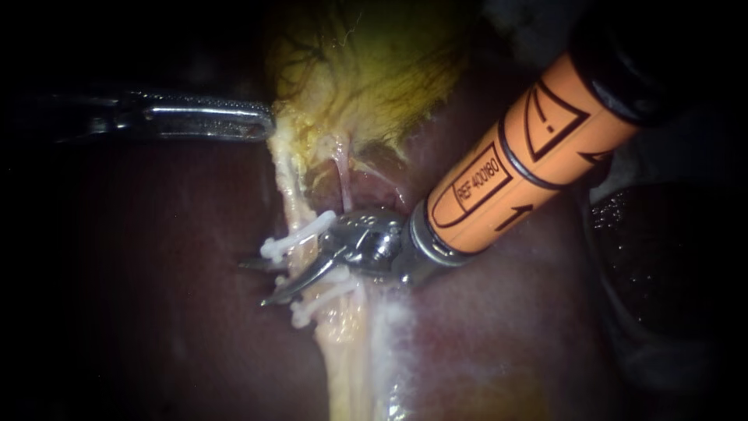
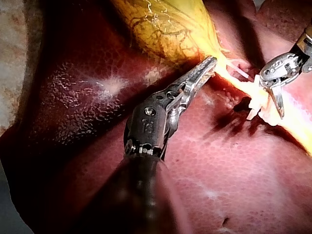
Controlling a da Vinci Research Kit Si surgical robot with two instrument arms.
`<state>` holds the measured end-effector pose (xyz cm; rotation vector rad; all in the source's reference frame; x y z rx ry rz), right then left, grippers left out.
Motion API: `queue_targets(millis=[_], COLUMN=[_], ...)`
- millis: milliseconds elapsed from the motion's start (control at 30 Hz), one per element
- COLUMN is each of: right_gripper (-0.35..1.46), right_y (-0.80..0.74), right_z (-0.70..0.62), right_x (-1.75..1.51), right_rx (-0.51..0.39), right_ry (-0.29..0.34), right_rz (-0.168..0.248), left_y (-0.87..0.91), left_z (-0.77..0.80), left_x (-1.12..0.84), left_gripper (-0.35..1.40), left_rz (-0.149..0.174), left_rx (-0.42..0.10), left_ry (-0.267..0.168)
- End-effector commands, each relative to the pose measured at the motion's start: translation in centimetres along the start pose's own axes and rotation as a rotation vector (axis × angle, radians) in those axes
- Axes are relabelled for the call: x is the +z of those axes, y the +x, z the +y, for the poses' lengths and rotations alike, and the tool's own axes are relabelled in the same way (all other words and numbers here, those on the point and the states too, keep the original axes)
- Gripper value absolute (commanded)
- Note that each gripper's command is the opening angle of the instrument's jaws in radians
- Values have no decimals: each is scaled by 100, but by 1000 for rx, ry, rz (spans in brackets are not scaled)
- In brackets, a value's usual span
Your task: Go to the cutting position left tube
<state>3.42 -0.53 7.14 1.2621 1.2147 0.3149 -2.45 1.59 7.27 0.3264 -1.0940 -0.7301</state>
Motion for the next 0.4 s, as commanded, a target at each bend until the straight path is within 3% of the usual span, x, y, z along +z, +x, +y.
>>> queue_targets(millis=[33,400], right_gripper=[120,120], right_y=[1,0], right_z=[0,0], right_x=[0,0], right_rx=[-1,-1], right_ry=[2,0], right_rz=[-3,-2], left_y=[0,0], left_z=[0,0], left_x=[0,0], left_gripper=[-35,-35], left_rz=[0,0], left_rx=[0,0], left_ry=[0,0])
